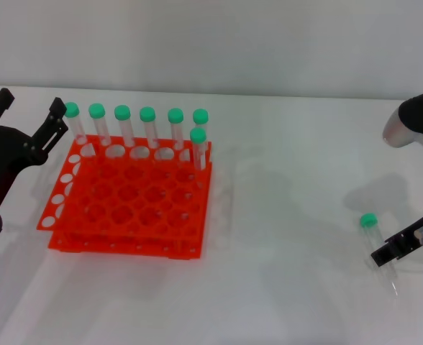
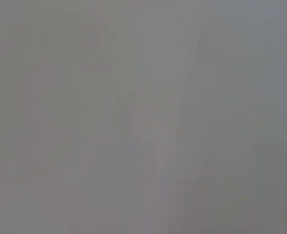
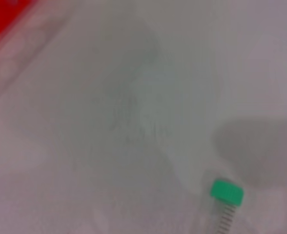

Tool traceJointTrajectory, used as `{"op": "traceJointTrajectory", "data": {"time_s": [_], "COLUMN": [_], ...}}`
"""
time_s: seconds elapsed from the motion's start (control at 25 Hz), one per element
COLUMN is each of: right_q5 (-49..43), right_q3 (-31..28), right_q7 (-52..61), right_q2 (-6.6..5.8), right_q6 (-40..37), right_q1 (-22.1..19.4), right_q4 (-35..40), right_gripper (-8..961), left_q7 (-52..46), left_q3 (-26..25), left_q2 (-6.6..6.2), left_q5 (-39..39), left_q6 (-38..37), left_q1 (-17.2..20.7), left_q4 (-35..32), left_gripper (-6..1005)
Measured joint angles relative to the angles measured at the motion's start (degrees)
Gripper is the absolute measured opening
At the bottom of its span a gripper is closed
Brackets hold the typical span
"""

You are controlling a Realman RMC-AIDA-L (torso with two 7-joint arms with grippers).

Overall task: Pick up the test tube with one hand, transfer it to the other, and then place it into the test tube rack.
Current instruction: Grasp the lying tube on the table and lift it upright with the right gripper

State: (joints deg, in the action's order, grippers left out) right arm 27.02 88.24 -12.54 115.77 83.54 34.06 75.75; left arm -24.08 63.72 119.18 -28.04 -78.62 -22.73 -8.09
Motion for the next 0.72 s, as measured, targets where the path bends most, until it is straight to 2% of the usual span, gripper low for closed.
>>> {"op": "traceJointTrajectory", "data": {"time_s": [0.24, 0.68, 0.72], "right_q5": [-0.53, -2.22, -2.11], "right_q3": [2.90, 5.39, 5.41], "right_q7": [2.71, 4.45, 4.43], "right_q2": [-0.14, 0.05, 0.03], "right_q6": [-0.15, -0.21, -0.19], "right_q1": [-0.11, 0.44, 0.45], "right_q4": [0.38, 0.09, -0.01], "right_gripper": [629, 534, 491], "left_q7": [0.00, 0.00, 0.00], "left_q3": [0.00, 0.00, 0.00], "left_q2": [0.00, -0.08, -0.07], "left_q5": [0.01, 0.01, 0.01], "left_q6": [0.01, 0.14, 0.14], "left_q1": [0.06, 0.06, 0.06], "left_q4": [0.00, 0.00, 0.00], "left_gripper": [892, 892, 892]}}
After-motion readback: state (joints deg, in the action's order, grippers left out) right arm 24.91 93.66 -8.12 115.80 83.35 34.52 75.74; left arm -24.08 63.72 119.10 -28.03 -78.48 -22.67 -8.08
